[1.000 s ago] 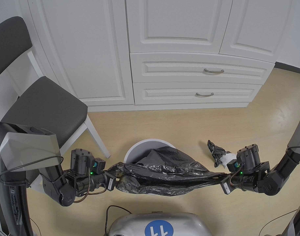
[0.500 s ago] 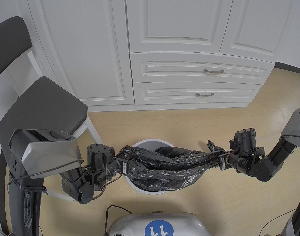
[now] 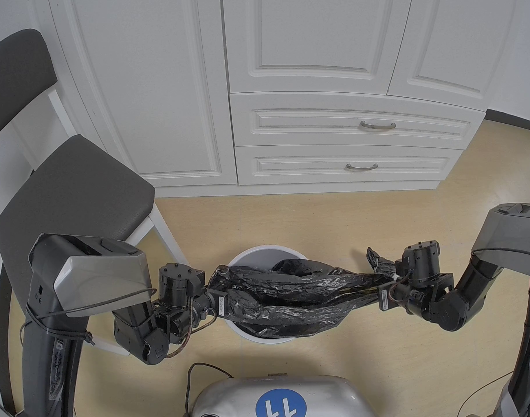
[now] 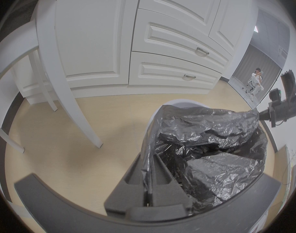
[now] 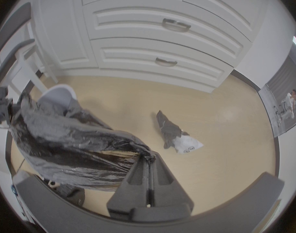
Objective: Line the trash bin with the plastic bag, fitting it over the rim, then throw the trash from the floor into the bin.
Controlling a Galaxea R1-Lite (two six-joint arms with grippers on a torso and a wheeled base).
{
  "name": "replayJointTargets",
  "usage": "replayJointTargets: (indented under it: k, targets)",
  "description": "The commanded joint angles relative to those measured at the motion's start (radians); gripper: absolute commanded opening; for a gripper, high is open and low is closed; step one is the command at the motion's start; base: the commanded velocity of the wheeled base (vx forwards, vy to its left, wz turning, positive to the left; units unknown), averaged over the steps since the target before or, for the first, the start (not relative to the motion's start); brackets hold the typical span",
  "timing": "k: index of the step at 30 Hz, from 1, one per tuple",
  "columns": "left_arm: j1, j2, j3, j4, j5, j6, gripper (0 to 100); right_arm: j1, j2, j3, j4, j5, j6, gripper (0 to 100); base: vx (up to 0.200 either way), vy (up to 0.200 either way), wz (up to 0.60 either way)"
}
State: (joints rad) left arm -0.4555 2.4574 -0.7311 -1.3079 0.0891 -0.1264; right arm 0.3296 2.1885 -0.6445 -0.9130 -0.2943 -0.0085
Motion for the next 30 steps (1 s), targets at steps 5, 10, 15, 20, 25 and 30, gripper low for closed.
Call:
replayJointTargets:
  k: [5, 10, 15, 20, 25, 30]
  targets:
    - [0.014, -0.023, 0.025, -0.028, -0.022, 0.002, 0, 0.005, 0.027, 0.100, 0.003, 0.081, -0.105, 0, 0.000, 0.000, 0.00]
    - [0.017, -0.044, 0.081, -0.057, -0.062, 0.022, 0, 0.049, 0.102, 0.109, -0.010, 0.083, -0.117, 0, 0.000, 0.000, 0.00]
    - [0.032, -0.064, 0.127, -0.062, -0.066, 0.100, 0, 0.069, 0.096, 0.151, -0.006, 0.084, -0.134, 0, 0.000, 0.000, 0.00]
    - [0.071, -0.081, 0.210, -0.087, -0.172, 0.194, 0, 0.075, 0.068, 0.227, -0.007, 0.098, -0.263, 0, 0.000, 0.000, 0.00]
    - [0.097, -0.087, 0.259, -0.082, -0.227, 0.272, 0, 0.088, 0.039, 0.272, -0.001, 0.127, -0.297, 0, 0.000, 0.000, 0.00]
    - [0.098, -0.087, 0.274, -0.080, -0.229, 0.291, 0, 0.089, 0.033, 0.315, -0.001, 0.147, -0.380, 0, 0.000, 0.000, 0.00]
